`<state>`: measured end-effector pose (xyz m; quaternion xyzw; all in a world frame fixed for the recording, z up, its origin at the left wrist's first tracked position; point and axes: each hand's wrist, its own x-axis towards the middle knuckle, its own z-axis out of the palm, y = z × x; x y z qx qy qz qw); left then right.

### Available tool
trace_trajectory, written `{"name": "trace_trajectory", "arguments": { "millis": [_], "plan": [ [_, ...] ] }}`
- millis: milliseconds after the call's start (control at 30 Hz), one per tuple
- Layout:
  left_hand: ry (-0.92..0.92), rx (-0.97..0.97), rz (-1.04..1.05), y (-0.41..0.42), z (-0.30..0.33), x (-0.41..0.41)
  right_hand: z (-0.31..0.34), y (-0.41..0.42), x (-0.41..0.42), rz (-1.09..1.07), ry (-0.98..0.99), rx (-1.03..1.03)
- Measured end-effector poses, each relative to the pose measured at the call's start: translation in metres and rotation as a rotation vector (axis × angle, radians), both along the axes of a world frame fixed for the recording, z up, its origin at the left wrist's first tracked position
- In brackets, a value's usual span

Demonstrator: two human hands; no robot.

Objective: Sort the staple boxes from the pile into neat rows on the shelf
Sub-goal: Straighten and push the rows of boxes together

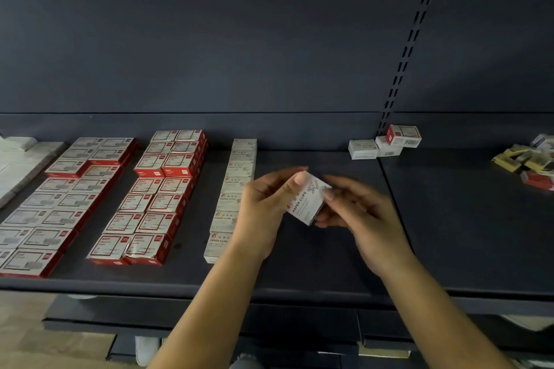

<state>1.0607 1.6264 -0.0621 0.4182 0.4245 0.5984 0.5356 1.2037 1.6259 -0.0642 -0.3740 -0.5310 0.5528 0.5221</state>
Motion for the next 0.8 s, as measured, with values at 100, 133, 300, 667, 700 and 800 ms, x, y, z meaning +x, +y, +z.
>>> {"name": "trace_trajectory", "arguments": {
  "millis": [100,133,300,667,700,800],
  "plan": [
    [-0.126,-0.029,-0.040,-0.003,0.001,0.000,-0.005,-0.005,-0.005,-0.095,0.112,-0.018],
    [-0.177,-0.037,-0.043,-0.004,0.001,0.001,-0.007,-0.007,-0.008,-0.121,0.170,-0.030],
    [-0.282,-0.054,0.012,-0.010,-0.003,0.001,-0.014,-0.012,-0.018,-0.179,0.349,-0.096],
    [-0.302,-0.128,0.157,-0.013,-0.007,-0.018,-0.027,-0.005,-0.031,-0.127,0.137,0.022],
    [-0.298,-0.147,0.162,-0.012,-0.008,-0.022,-0.028,-0.003,-0.030,-0.120,0.019,0.080],
    [-0.277,-0.198,0.109,-0.014,-0.011,-0.034,-0.030,0.006,-0.024,-0.074,-0.480,0.405]
  ]
}}
